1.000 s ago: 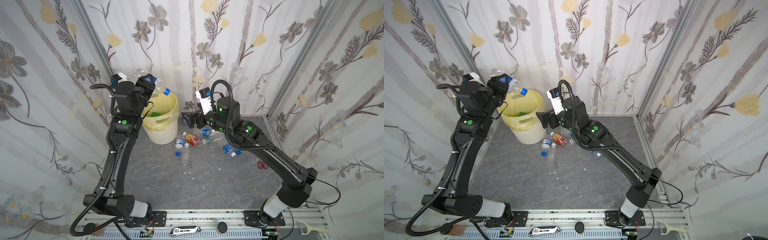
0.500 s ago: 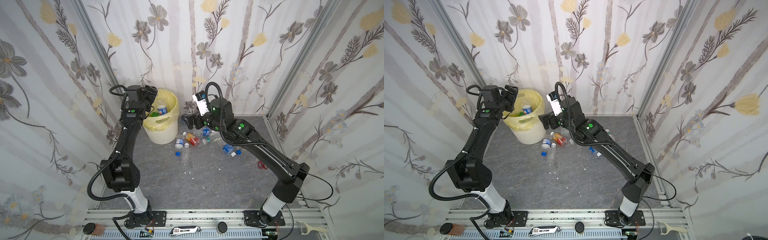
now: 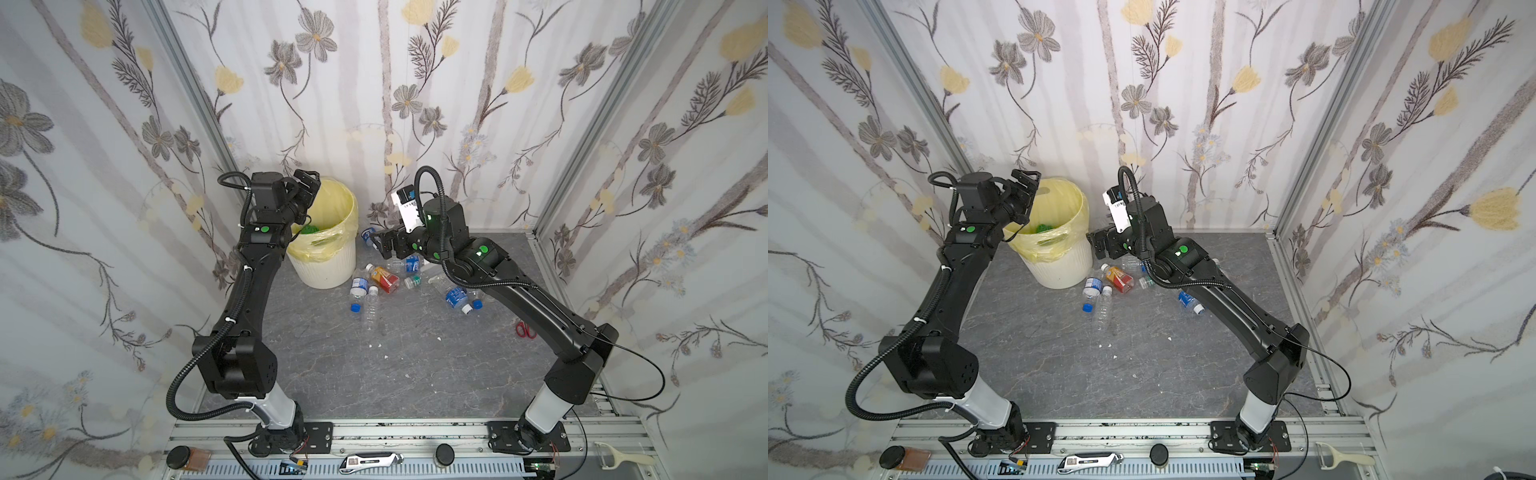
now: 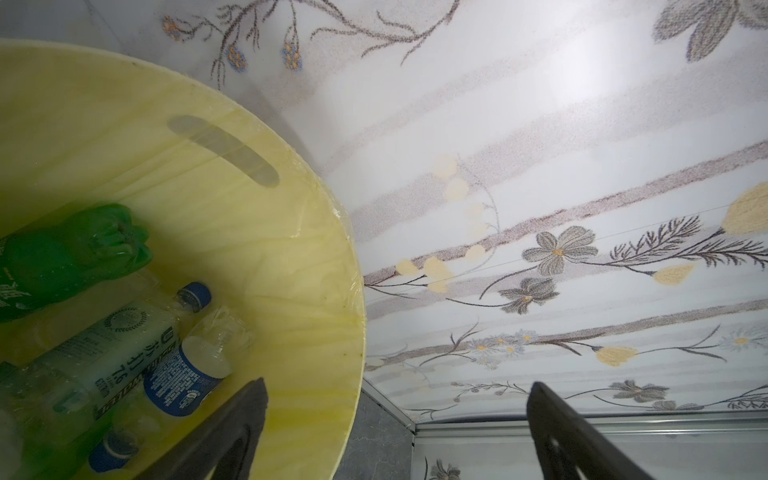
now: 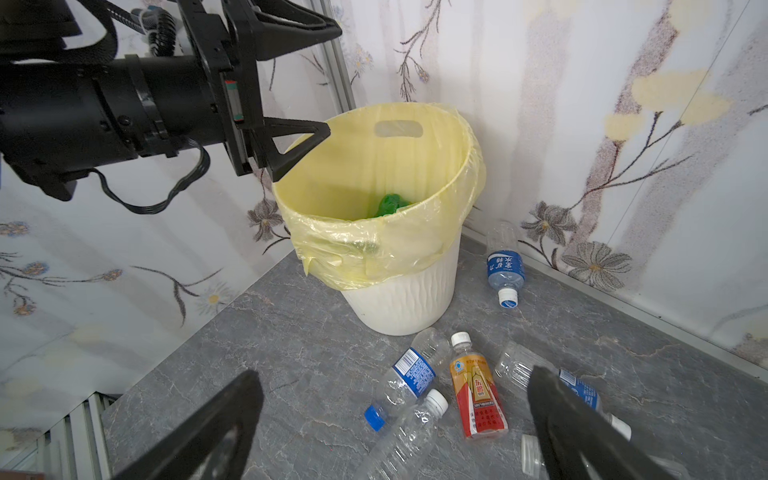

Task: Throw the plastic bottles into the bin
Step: 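Draw the left gripper back from the bin while the right gripper lowers over the pile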

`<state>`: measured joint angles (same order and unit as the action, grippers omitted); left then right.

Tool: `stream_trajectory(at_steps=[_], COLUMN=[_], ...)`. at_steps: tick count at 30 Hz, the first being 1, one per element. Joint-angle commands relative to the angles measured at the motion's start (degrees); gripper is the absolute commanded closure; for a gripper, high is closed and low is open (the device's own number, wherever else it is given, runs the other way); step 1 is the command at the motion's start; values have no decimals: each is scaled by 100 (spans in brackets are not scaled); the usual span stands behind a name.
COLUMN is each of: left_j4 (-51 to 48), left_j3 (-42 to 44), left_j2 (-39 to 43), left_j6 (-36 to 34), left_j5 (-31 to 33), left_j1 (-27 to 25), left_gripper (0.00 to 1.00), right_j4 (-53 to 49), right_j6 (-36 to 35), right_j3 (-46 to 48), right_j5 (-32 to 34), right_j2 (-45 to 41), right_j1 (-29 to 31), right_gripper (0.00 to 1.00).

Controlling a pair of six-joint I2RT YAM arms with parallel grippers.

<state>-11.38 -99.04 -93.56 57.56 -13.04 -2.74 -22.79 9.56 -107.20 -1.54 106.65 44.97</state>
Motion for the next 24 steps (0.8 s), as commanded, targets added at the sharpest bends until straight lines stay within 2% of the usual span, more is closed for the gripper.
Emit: stream_trajectory(at_steps=[1, 10, 18, 24], left_j4=[145, -363, -669, -699], left_j3=[30, -325, 41, 349], left_j2=[135, 268, 437, 393], left_j6=[-261, -1256, -1935, -2046], left_j5=[8, 489, 1164, 1469], left_j1=[-188, -1063, -1993, -2637], left_gripper=[0, 0, 0, 0], right_j4=[204, 442, 746, 865], right_j6=[80, 356, 528, 555], right_j3=[129, 1007, 2230, 3264], right_j5=[4, 73, 197, 305], right_j2=[-123, -616, -1409, -2051], right_j1=[-6, -261, -752, -1267], right_gripper=[0, 0, 0, 0])
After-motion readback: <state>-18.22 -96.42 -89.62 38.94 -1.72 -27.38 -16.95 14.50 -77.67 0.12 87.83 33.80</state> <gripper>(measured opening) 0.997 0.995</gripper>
